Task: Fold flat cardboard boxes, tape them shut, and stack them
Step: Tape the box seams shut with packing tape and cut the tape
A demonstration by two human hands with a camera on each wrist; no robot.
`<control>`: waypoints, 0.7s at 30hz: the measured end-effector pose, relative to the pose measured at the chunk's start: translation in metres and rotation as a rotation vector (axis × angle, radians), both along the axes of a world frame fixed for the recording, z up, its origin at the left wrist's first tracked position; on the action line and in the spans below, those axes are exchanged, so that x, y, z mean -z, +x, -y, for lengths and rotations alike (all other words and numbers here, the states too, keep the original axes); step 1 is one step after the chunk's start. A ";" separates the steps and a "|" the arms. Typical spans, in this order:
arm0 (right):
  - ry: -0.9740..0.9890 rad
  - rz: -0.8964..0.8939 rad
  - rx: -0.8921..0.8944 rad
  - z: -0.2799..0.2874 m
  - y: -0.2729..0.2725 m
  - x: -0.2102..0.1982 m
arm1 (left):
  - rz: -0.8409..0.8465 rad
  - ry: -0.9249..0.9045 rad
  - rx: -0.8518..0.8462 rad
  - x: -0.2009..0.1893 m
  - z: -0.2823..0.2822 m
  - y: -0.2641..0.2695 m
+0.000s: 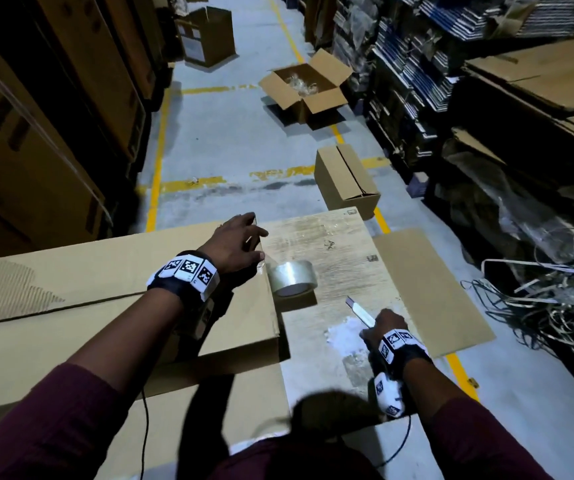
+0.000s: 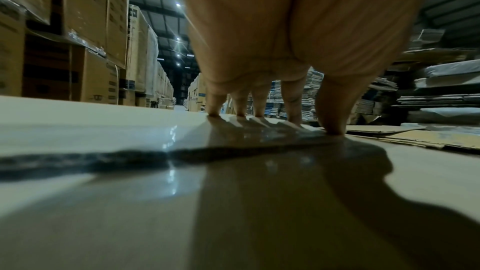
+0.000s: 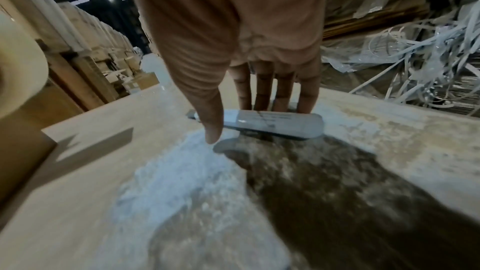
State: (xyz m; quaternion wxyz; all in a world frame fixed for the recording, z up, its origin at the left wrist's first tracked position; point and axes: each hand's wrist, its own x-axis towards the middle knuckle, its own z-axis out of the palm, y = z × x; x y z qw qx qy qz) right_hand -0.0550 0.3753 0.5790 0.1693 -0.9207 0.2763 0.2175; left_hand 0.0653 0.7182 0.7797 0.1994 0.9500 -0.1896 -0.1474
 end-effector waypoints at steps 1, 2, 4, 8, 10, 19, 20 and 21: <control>-0.015 -0.052 -0.048 0.002 -0.004 0.005 | -0.004 -0.006 -0.002 0.001 0.000 0.000; -0.027 -0.071 -0.078 0.002 -0.006 0.007 | -0.008 -0.009 -0.004 0.002 -0.001 0.001; -0.036 -0.074 -0.120 -0.001 -0.009 0.010 | -0.002 -0.010 -0.009 0.003 -0.002 0.001; 0.317 -0.040 0.105 -0.020 -0.016 -0.002 | 0.012 0.041 0.019 0.001 0.001 -0.002; 0.688 0.105 0.411 -0.030 -0.011 -0.018 | 0.019 0.067 0.045 -0.002 0.005 -0.003; 1.393 0.294 0.724 -0.095 0.024 -0.100 | -0.082 0.157 0.205 -0.021 0.027 0.019; 1.388 0.299 0.695 -0.106 0.026 -0.103 | -0.089 0.166 0.212 -0.020 0.027 0.020; 1.369 0.316 0.685 -0.118 0.027 -0.103 | -0.089 0.170 0.223 -0.018 0.027 0.022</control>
